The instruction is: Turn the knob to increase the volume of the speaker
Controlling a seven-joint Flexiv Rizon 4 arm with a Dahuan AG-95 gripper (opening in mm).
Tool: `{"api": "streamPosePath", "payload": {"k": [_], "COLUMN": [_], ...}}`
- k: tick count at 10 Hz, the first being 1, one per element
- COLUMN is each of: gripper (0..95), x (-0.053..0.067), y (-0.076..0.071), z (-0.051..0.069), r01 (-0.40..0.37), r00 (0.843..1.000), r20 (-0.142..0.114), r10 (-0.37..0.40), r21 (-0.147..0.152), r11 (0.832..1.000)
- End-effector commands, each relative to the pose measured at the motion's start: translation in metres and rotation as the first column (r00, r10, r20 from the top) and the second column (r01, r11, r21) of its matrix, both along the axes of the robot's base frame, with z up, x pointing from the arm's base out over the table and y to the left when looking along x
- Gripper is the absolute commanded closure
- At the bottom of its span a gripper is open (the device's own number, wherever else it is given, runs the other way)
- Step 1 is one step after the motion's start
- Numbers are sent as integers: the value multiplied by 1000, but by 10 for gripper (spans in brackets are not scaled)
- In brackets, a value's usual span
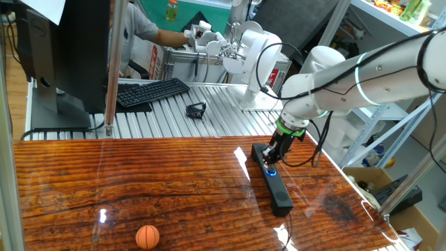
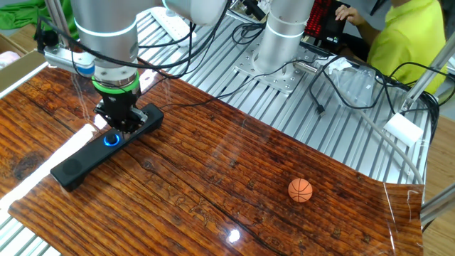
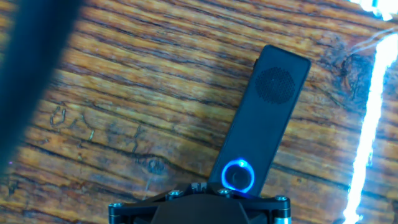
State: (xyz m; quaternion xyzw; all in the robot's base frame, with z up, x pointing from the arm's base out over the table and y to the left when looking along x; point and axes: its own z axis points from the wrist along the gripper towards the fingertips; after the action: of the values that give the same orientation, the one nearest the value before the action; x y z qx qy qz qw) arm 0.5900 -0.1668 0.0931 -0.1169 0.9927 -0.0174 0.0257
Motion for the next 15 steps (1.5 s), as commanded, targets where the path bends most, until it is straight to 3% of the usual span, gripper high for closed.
{"api": "streamPosePath", "payload": {"k": [1,15], "gripper": [950,950], "x": [2,1], "y": [-1,0], "z": [-1,-6], "r01": [-1,24], "r00": [1000,999], "r20": [-7,-22], "r10": [1,-24], "r21": [6,14], "r11": [1000,1000]}}
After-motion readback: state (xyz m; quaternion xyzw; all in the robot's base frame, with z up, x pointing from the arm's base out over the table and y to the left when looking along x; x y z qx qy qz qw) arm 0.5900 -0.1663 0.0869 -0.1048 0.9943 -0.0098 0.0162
